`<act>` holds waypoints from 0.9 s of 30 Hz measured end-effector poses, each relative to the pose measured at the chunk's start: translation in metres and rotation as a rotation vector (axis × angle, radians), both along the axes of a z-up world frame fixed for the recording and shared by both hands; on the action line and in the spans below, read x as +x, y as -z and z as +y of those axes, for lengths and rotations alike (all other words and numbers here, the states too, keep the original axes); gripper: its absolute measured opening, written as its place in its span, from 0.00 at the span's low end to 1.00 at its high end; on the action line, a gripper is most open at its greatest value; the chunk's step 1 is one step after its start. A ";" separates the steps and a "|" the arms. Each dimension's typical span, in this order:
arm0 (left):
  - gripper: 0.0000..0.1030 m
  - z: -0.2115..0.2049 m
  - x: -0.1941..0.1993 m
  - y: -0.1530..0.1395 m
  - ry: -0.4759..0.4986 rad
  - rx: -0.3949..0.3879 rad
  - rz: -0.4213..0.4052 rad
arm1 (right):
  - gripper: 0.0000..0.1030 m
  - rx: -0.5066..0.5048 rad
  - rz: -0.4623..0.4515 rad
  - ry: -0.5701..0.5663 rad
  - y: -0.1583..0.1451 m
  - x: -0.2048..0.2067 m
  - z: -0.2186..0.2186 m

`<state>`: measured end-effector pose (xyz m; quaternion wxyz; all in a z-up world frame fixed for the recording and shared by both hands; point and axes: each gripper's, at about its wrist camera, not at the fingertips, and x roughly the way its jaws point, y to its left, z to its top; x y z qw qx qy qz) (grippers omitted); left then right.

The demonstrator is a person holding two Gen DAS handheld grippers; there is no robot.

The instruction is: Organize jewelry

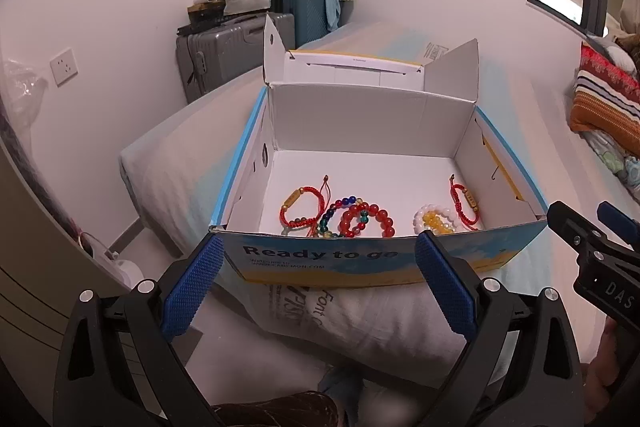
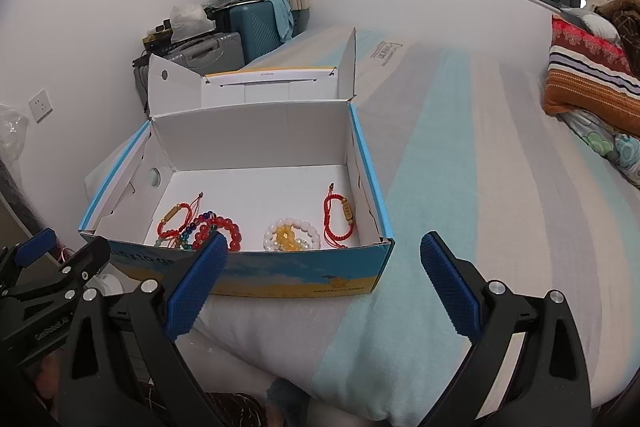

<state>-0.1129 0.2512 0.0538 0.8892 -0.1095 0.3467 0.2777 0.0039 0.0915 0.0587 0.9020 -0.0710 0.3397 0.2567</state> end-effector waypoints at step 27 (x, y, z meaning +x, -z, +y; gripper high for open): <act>0.94 0.004 0.002 0.000 -0.003 -0.020 -0.001 | 0.90 -0.019 0.005 -0.011 0.006 0.000 0.007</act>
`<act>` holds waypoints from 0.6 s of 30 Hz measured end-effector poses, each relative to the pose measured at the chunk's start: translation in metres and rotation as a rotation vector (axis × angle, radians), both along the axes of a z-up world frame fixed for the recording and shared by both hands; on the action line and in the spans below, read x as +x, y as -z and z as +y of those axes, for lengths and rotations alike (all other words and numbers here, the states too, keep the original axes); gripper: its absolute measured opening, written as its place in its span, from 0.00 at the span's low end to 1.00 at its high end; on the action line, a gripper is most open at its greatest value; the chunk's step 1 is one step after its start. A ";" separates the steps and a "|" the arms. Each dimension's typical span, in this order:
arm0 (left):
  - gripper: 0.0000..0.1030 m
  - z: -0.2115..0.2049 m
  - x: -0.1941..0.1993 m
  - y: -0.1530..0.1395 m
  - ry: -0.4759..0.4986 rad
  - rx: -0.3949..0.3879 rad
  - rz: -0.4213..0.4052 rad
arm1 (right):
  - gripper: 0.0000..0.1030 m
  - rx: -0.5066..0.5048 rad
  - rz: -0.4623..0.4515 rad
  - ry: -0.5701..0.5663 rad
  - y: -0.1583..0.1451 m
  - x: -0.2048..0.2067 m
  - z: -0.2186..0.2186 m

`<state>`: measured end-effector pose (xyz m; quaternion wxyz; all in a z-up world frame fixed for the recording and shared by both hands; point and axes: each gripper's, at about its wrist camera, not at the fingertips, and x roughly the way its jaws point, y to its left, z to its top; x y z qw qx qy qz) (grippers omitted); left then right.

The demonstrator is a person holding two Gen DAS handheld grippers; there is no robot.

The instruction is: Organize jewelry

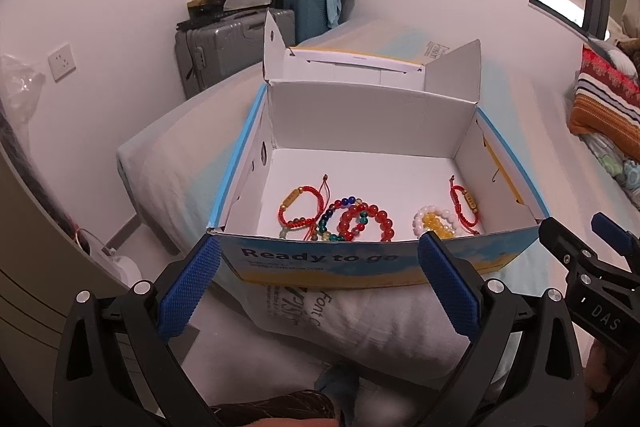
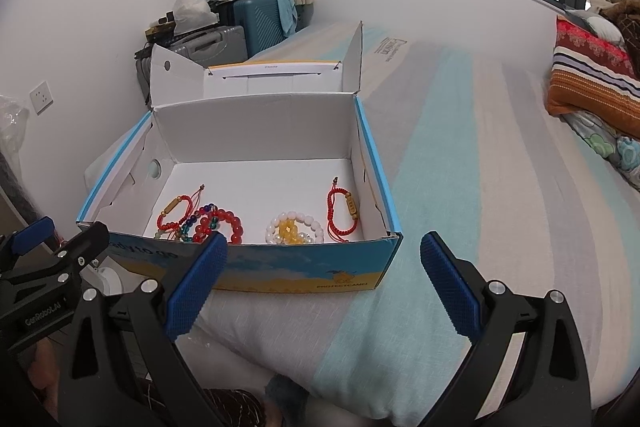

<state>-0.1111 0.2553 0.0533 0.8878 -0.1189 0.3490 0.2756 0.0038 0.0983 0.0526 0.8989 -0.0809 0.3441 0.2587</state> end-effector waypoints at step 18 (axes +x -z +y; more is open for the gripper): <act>0.94 -0.006 0.002 -0.001 0.012 0.040 0.001 | 0.90 -0.002 0.003 -0.002 0.003 -0.001 0.001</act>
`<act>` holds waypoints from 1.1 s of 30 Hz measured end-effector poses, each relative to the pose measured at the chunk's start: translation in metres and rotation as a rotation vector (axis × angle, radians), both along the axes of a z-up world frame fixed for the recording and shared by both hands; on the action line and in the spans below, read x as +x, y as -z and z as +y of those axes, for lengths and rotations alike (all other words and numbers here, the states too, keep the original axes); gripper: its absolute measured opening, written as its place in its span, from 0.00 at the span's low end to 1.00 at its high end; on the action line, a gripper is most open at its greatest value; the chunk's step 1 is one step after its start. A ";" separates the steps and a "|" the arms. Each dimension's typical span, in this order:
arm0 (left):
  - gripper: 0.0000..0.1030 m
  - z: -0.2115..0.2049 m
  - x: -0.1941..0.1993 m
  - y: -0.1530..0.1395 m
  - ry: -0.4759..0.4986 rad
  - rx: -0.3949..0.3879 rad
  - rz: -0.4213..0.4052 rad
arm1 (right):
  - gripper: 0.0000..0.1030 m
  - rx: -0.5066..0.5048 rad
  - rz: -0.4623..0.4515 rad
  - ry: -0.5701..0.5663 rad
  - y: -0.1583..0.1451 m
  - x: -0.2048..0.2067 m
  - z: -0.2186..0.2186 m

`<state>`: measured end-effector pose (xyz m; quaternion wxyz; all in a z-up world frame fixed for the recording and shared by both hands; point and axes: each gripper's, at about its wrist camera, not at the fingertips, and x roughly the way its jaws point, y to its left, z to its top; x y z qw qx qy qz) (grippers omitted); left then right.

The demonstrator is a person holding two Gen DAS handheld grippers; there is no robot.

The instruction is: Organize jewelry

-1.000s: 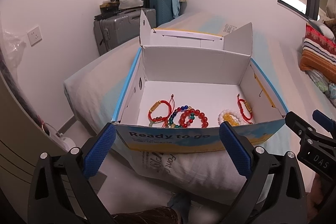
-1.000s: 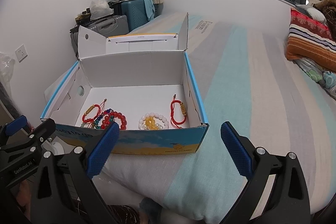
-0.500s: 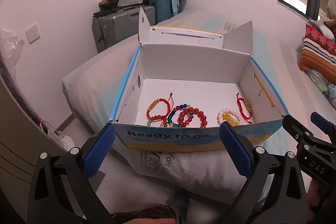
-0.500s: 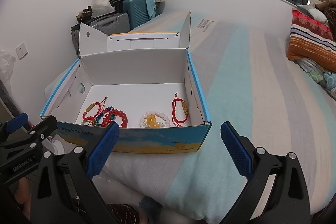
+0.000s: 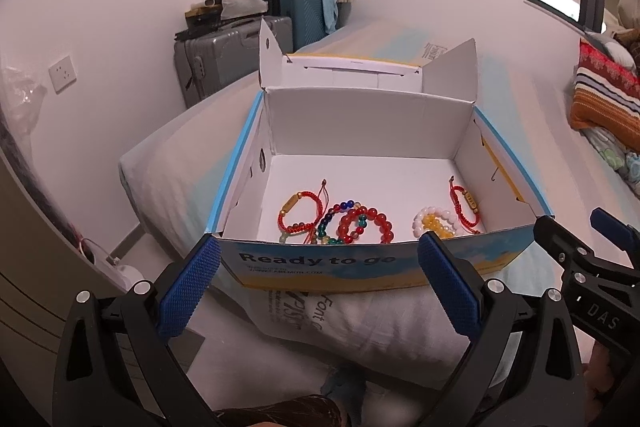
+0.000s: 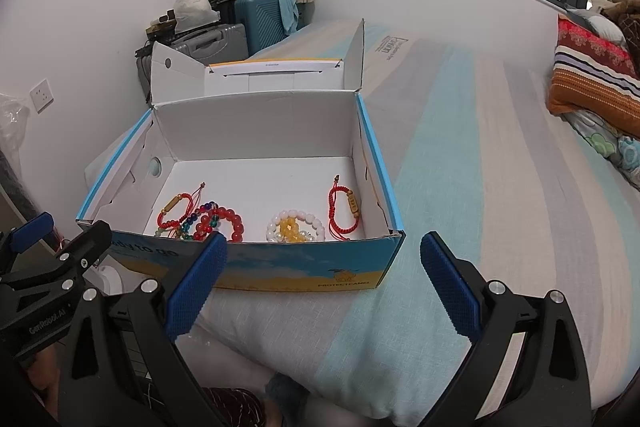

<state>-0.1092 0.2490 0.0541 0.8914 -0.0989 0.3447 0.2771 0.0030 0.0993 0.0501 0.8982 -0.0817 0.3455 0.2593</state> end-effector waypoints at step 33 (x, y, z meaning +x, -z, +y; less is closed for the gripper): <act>0.94 -0.002 0.002 0.000 0.008 -0.010 0.010 | 0.90 -0.001 0.001 -0.002 0.001 0.000 0.002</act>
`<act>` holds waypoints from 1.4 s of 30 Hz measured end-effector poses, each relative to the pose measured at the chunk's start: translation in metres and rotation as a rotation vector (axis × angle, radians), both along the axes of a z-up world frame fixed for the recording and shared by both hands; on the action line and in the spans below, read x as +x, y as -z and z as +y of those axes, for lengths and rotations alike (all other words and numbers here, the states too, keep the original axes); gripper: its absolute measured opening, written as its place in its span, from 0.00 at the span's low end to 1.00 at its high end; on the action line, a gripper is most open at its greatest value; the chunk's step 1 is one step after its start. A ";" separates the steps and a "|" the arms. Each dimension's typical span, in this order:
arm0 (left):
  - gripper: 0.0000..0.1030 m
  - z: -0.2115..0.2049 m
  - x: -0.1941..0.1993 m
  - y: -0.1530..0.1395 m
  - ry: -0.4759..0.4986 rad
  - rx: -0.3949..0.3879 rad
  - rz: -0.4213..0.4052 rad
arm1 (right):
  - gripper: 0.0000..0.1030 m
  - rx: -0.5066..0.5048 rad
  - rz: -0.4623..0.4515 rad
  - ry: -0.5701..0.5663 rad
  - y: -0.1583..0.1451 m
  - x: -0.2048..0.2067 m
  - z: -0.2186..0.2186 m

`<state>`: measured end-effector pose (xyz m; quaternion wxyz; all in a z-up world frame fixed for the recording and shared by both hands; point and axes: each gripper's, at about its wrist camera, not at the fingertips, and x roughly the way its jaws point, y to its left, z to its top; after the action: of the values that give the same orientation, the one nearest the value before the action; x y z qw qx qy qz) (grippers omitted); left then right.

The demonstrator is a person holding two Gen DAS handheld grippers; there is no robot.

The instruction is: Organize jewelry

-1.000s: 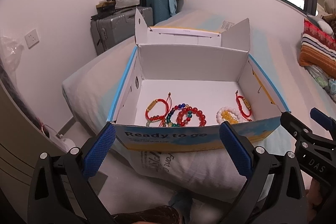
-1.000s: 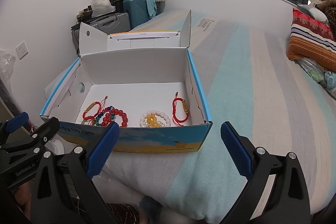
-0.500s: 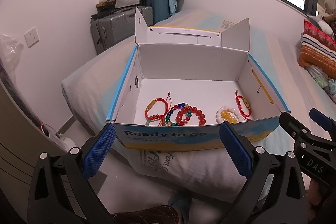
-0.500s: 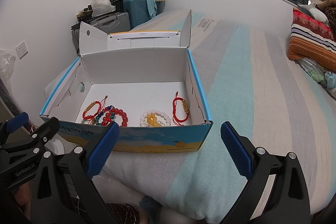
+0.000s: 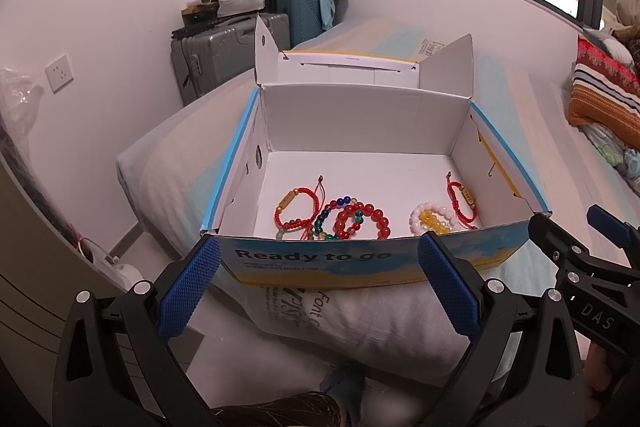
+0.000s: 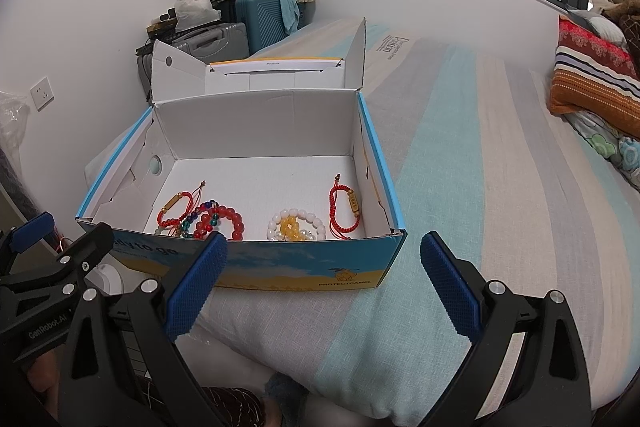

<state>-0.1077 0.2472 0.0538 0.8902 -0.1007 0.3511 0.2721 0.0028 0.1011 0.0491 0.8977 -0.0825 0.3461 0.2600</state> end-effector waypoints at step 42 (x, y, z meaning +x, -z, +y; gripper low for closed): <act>0.94 0.001 0.000 -0.002 0.007 0.008 0.005 | 0.90 -0.003 -0.001 -0.005 0.003 -0.002 0.002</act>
<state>-0.1074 0.2479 0.0560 0.8907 -0.0951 0.3527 0.2704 0.0005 0.1033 0.0465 0.8970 -0.0849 0.3460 0.2616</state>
